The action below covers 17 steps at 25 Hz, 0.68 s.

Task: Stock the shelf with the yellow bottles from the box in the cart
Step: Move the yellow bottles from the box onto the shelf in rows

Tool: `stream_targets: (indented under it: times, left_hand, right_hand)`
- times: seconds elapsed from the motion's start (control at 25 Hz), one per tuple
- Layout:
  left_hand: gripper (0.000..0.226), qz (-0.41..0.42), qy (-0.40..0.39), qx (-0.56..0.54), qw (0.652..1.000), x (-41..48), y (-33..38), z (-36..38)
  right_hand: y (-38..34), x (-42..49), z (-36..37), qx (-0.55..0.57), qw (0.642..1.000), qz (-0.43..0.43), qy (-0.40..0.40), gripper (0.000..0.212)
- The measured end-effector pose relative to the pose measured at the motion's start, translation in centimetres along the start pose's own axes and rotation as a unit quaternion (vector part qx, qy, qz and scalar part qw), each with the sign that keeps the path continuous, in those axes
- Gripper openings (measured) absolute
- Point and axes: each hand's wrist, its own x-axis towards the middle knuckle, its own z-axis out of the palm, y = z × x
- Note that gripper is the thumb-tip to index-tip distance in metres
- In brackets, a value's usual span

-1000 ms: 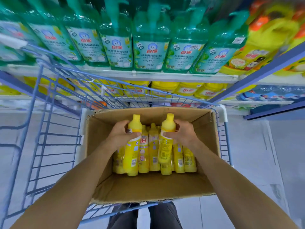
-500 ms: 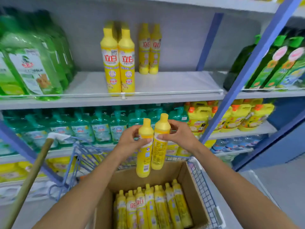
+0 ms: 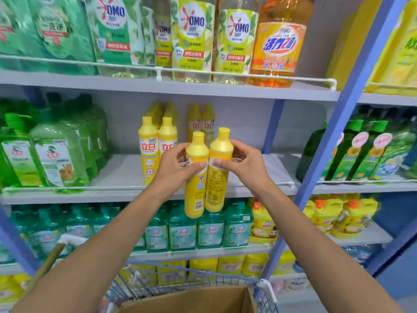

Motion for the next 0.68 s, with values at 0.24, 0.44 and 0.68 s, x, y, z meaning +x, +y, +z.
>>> stream_targets:
  times: [0.24,0.44,0.68]
  left_hand:
    - [0.049,0.026,0.077,0.024,0.996,7.2,0.8,2.5]
    - [0.054,0.009,0.108,0.042,0.993,10.7,-2.0,3.3]
    - [0.05,-0.01,0.117,0.062,0.991,11.0,-5.2,4.1]
  right_hand:
    - [1.2,7.6,-2.1,0.018,1.0,-0.021,-0.011,0.058]
    - [4.6,11.4,-2.0,0.035,0.999,-0.008,-0.018,0.058]
    - [7.8,11.9,-1.3,0.026,1.0,0.013,-0.006,0.058]
